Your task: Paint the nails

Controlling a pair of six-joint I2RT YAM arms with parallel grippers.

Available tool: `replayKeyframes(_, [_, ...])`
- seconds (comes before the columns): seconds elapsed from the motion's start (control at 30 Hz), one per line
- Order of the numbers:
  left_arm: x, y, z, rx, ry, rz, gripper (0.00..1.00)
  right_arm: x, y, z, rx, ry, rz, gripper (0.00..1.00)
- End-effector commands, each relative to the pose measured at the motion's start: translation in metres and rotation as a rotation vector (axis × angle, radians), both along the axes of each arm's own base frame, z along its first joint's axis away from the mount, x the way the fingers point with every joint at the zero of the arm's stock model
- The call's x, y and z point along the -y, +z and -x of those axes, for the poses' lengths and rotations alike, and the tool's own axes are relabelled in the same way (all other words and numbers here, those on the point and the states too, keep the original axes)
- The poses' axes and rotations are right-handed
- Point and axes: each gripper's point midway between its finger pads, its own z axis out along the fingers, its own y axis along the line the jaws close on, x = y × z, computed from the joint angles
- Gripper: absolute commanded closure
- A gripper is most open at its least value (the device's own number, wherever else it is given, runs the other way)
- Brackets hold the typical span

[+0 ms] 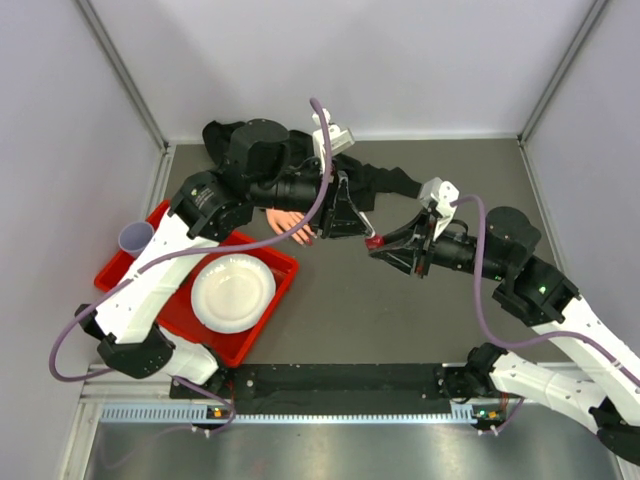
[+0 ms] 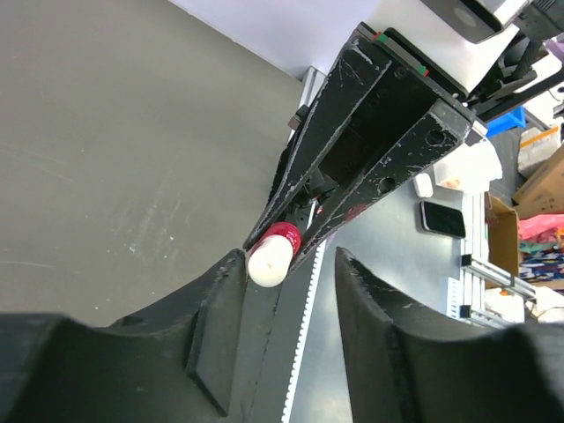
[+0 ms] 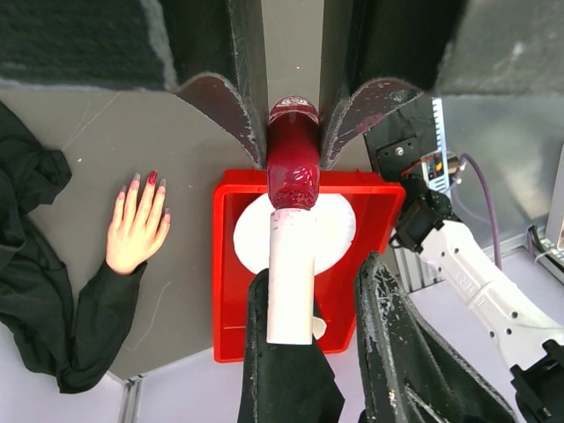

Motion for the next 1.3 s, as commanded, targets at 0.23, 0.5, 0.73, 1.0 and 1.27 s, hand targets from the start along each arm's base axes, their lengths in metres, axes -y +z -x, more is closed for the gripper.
replayKeyframes(0.23, [-0.005,0.02,0.008,0.053,-0.04,0.036,0.73,0.0,0.02,0.001,0.042,0.013,-0.047,1.0])
replayKeyframes(0.5, [-0.005,0.022,0.0,0.04,-0.014,0.046,0.87,0.0,0.018,0.002,0.042,0.014,-0.041,1.0])
replayKeyframes(0.73, [-0.005,0.021,-0.007,0.045,0.012,0.042,1.0,0.001,0.015,0.001,0.044,0.009,-0.033,1.0])
replayKeyframes(1.0, [-0.012,0.025,-0.01,0.067,0.031,0.043,1.0,0.003,0.014,0.001,0.045,0.002,-0.032,1.0])
replayKeyframes(1.27, [-0.015,0.029,-0.014,0.081,0.057,0.051,1.0,0.002,0.013,0.002,0.045,0.01,-0.026,1.0])
